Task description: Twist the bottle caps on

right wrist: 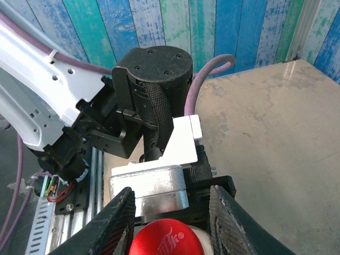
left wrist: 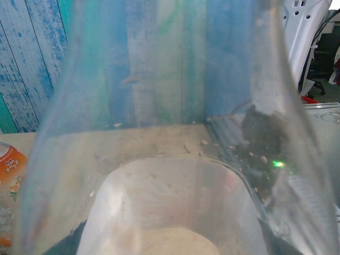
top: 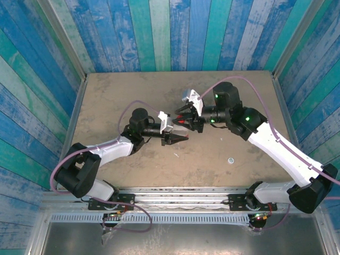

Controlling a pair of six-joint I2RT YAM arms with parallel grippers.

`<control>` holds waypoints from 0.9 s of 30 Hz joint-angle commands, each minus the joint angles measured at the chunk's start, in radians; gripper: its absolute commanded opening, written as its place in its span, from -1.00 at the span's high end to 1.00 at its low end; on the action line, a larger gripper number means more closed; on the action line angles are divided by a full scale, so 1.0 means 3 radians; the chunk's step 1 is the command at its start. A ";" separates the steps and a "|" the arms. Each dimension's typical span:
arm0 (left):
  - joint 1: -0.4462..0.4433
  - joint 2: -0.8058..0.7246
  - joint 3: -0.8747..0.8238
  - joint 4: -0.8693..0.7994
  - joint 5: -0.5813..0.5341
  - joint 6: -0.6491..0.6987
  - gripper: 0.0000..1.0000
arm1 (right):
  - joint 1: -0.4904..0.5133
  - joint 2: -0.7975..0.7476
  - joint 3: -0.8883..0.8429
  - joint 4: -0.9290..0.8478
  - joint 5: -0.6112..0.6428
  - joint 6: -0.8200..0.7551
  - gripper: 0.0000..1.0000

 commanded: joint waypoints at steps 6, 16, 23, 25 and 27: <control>0.0007 -0.0040 0.0084 0.0021 -0.0124 0.0014 0.13 | -0.0016 0.0026 0.0112 -0.0035 0.0045 0.0011 0.72; 0.0003 -0.0101 0.0018 0.0009 -0.1866 0.0061 0.19 | 0.0481 0.0056 -0.0254 0.0623 0.2111 0.0717 0.99; -0.0075 -0.0163 -0.0116 0.0105 -0.2809 0.0115 0.20 | 0.0855 0.0416 -0.0196 0.0684 0.3640 0.1377 0.99; -0.0088 -0.0159 -0.0139 0.0140 -0.2908 0.0114 0.20 | 0.0903 0.0575 -0.0059 0.0503 0.3984 0.1655 0.99; -0.0096 -0.0147 -0.0152 0.0172 -0.2954 0.0103 0.20 | 0.0934 0.0733 0.0096 0.0333 0.4163 0.1926 0.99</control>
